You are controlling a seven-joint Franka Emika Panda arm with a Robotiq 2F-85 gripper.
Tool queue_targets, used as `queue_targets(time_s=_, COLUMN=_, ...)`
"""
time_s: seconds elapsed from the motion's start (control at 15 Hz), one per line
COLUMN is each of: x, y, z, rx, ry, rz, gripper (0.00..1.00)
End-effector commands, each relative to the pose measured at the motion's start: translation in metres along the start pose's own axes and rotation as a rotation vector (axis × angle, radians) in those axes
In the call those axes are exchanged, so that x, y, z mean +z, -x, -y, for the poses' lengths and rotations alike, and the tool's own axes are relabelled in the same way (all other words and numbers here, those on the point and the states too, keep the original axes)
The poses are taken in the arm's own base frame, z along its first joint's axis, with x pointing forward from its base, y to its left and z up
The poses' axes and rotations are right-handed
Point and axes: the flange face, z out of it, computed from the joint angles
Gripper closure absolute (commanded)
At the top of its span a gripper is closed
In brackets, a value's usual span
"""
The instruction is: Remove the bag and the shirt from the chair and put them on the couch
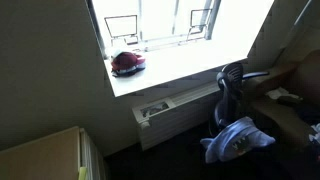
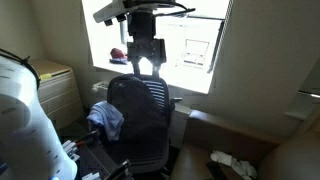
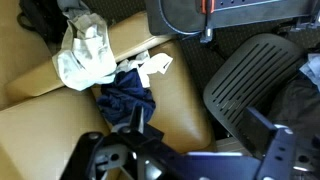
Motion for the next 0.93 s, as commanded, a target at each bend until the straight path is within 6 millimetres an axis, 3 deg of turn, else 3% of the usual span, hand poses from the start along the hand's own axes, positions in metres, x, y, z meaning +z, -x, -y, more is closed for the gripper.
queue_targets(time_s=0.0, x=-0.001, y=0.000, z=0.000, rx=0.000, ry=0.000, rz=0.001, gripper=0.00)
queue_targets(time_s=0.33, x=-0.001, y=0.000, z=0.000, rx=0.000, ry=0.000, rz=0.001, gripper=0.00)
queue_targets(time_s=0.4, x=0.029, y=-0.014, z=0.011, rx=0.050, ry=0.003, rz=0.013, gripper=0.00)
queue_targets(time_s=0.47, x=0.045, y=-0.025, z=0.039, rx=0.060, ry=-0.078, rz=0.000, gripper=0.00)
queue_targets(time_s=0.6, x=0.045, y=-0.035, z=0.087, rx=-0.011, ry=-0.146, rz=-0.052, gripper=0.00)
queue_targets(time_s=0.87, x=0.042, y=-0.060, z=0.204, rx=-0.258, ry=-0.087, rz=-0.229, gripper=0.00)
